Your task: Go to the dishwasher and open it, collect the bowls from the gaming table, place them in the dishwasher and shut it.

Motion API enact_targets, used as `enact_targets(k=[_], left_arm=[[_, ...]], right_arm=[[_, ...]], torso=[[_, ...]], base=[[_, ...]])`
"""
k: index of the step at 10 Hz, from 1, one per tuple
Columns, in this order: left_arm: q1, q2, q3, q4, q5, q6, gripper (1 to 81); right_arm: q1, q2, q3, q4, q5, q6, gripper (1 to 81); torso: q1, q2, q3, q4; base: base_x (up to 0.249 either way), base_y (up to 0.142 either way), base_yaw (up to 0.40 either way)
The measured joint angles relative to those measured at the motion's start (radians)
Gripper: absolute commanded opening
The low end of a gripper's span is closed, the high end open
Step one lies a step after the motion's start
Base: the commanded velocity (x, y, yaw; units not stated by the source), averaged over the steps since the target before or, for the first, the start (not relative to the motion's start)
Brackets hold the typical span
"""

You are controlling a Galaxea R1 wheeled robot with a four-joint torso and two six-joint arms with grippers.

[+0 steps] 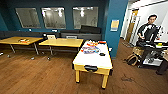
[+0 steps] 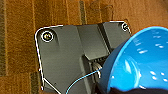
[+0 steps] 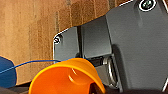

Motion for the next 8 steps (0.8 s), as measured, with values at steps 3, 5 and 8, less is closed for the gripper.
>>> enact_targets(k=[3, 5, 8], left_arm=[[0.004, 0.003, 0.0, 0.0, 0.003, 0.0, 1.0], [-0.001, 0.003, 0.0, -0.009, 0.0, 0.0, 1.0], [-0.003, 0.009, 0.0, -0.022, -0.001, 0.0, 1.0]], right_arm=[[-0.011, 0.0, -0.004, -0.001, -0.002, 0.0, 1.0], [0.002, 0.004, -0.012, -0.003, 0.0, 0.0, 1.0], [0.005, 0.022, -0.042, -0.008, 0.0, 0.0, 1.0]], torso=[[-0.001, 0.0, 0.0, 0.0], [0.0, 0.0, 0.0, 0.0], [0.001, 0.0, 0.0, 0.0]], base=[[0.0, 0.0, 0.0], [0.0, 0.0, 0.0], [-0.028, 0.0, 0.0]])
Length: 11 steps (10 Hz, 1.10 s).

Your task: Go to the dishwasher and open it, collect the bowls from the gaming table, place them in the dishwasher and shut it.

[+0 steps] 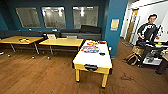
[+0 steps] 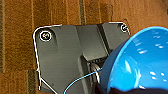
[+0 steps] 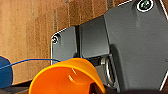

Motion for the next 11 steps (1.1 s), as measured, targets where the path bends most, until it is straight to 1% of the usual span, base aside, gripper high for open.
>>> enact_targets(k=[1, 2, 3, 4, 6, 7, 8, 9, 11], left_arm=[[-0.003, 0.001, 0.0, 0.0, -0.003, 0.0, 1.0], [0.018, 0.0, 0.0, 0.0, 0.0, 0.0, 1.0], [0.027, 0.002, 0.0, 0.0, 0.012, 0.0, 1.0], [0.013, 0.002, -0.001, 0.0, 0.008, 0.0, 1.0], [0.007, 0.005, -0.004, 0.0, -0.002, 0.0, 1.0], [0.024, 0.01, -0.013, 0.0, 0.002, 0.0, 1.0], [0.019, 0.013, -0.02, 0.0, 0.01, 0.0, 1.0], [0.005, 0.015, -0.031, 0.0, 0.004, 0.0, 1.0], [0.006, 0.035, -0.06, 0.0, 0.0, 0.0, 1.0]], right_arm=[[0.001, 0.002, -0.001, -0.002, 0.002, 0.0, 1.0], [-0.015, 0.003, -0.003, -0.003, -0.001, 0.0, 1.0], [-0.028, 0.001, -0.003, -0.005, -0.009, 0.0, 1.0], [-0.021, 0.0, -0.003, -0.005, -0.007, 0.0, 1.0], [-0.003, 0.0, -0.003, -0.006, 0.0, 0.0, 1.0], [-0.002, 0.0, -0.004, -0.006, 0.001, 0.0, 1.0], [-0.011, 0.001, -0.004, -0.006, 0.0, 0.0, 1.0], [-0.017, 0.003, -0.004, -0.007, -0.002, 0.0, 1.0], [-0.014, 0.003, -0.004, -0.007, -0.001, 0.0, 1.0]], torso=[[0.0, 0.0, 0.0, 0.0], [-0.003, -0.001, 0.001, 0.0], [-0.002, -0.001, 0.001, 0.0], [-0.001, -0.001, 0.0, 0.0], [-0.001, -0.001, 0.001, 0.0], [-0.001, -0.001, 0.0, 0.0], [-0.001, -0.001, 0.0, 0.0], [-0.001, -0.001, 0.0, 0.0], [-0.001, -0.001, 0.0, 0.0]], base=[[0.0, 0.0, -0.092], [0.0, 0.0, -0.225], [0.0, 0.0, -0.325], [0.0, 0.0, -0.335], [0.0, 0.0, -0.363], [0.0, 0.0, -0.389], [0.0, 0.0, -0.397], [0.0, 0.0, -0.399], [0.0, 0.0, -0.399]])
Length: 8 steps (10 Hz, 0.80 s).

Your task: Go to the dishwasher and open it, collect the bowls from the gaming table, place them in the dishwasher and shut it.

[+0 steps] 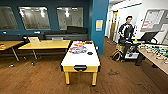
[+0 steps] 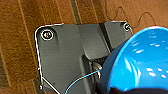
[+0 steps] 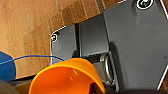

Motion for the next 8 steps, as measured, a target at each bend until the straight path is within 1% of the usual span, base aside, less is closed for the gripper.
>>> enact_targets(k=[1, 3, 6, 8], left_arm=[[0.008, 0.011, -0.026, -0.012, 0.001, -0.001, 1.0], [0.017, 0.03, -0.076, -0.066, -0.003, -0.007, 1.0], [0.023, 0.077, -0.169, -0.095, -0.033, -0.007, 1.0], [0.033, 0.113, -0.241, -0.111, -0.038, -0.007, 1.0]], right_arm=[[0.0, 0.0, -0.002, 0.0, 0.0, 0.0, 1.0], [0.0, 0.001, -0.011, 0.0, 0.0, 0.0, 1.0], [-0.003, 0.03, -0.071, -0.005, -0.008, 0.0, 1.0], [-0.003, 0.064, -0.152, -0.02, -0.023, 0.0, 1.0]], torso=[[0.0, 0.0, 0.0, 0.0], [0.0, 0.0, 0.0, 0.0], [0.0, 0.0, 0.0, 0.0], [0.0, 0.0, 0.0, 0.0]], base=[[0.0, 0.0, -0.399], [0.0, 0.0, -0.399], [0.0, 0.0, -0.399], [0.0, 0.0, -0.399]])
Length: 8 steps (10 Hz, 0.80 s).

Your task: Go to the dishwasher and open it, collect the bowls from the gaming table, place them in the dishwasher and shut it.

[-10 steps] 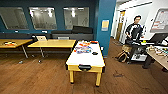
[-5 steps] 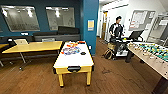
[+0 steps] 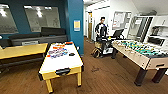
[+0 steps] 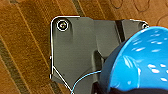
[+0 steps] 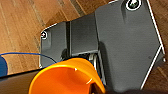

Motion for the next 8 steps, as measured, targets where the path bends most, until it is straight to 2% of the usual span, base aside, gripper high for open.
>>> enact_targets(k=[2, 5, 8], left_arm=[[0.011, 0.031, -0.052, -0.016, -0.003, 0.0, 1.0], [0.022, 0.039, -0.055, -0.02, -0.006, 0.0, 1.0], [0.027, 0.027, -0.044, -0.02, -0.014, 0.0, 1.0]], right_arm=[[0.0, 0.016, -0.035, -0.006, -0.007, 0.0, 1.0], [-0.009, 0.038, -0.039, -0.006, -0.006, 0.0, 1.0], [-0.021, 0.021, -0.036, -0.006, -0.002, 0.0, 1.0]], torso=[[0.0, 0.0, 0.0, 0.0], [0.0, 0.0, 0.0, 0.0], [0.0, 0.0, 0.0, 0.0]], base=[[0.0, 0.0, -0.399], [0.0, 0.0, -0.399], [0.0, 0.0, -0.399]])
